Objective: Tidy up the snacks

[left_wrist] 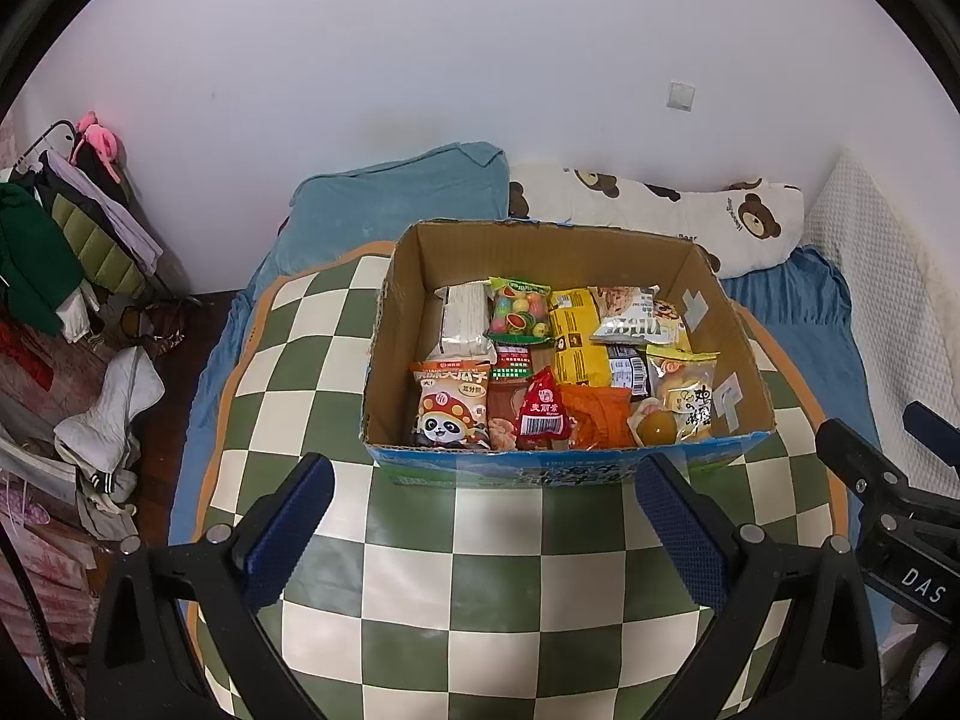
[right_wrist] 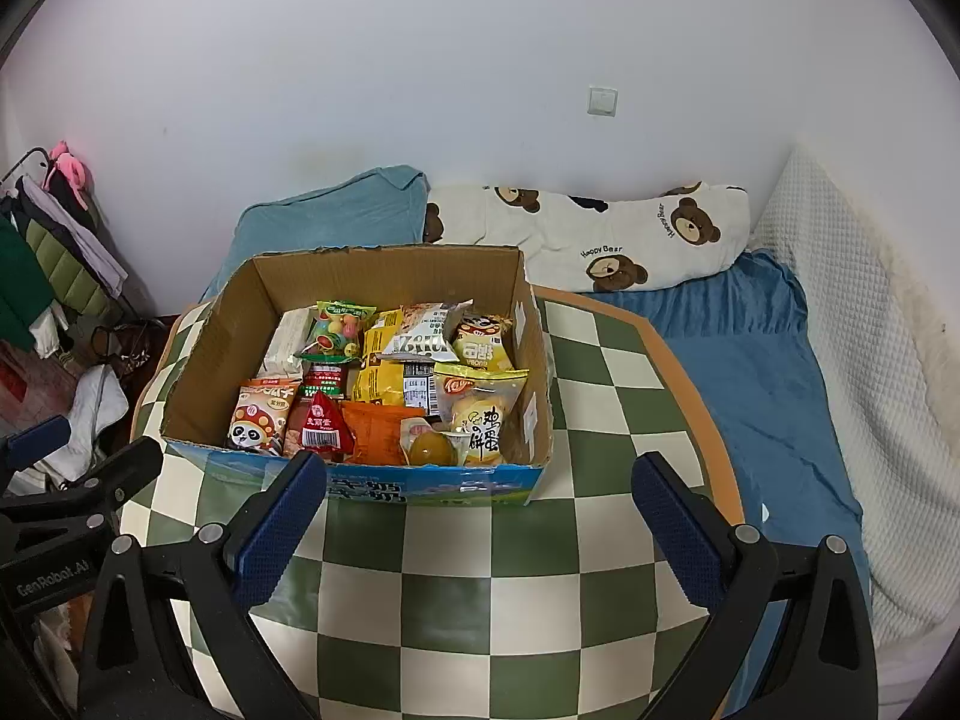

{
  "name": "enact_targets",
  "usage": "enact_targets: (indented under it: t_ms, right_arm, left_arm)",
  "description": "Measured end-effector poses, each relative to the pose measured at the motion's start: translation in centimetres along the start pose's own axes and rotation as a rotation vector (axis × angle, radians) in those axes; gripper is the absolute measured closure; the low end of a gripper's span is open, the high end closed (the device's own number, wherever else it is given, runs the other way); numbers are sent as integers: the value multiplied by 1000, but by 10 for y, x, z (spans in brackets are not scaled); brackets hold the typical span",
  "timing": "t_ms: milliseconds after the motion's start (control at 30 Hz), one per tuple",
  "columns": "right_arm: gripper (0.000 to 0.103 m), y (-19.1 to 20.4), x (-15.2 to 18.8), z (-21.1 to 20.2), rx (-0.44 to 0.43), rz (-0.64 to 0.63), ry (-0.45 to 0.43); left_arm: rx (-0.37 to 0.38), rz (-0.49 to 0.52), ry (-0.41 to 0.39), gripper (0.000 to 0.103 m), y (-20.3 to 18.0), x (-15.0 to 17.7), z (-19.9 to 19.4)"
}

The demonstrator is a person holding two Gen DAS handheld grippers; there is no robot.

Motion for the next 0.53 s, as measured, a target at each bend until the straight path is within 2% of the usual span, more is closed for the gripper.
enact_targets:
  t_ms: [533]
  right_arm:
    - [0, 2, -1, -3, -4, 5, 1]
  left_arm:
    - [-10, 0, -13, 0, 5, -1, -5]
Point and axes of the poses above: each gripper's, at about its wrist camera, not at the fingertips, and z roughly the way its jaws point, y to its left, x to its underside, the point moved 1 cm from there along z, roughly the way its jaws point, and after that the axes turned 2 degrees about -y, right-handed, at the moved point
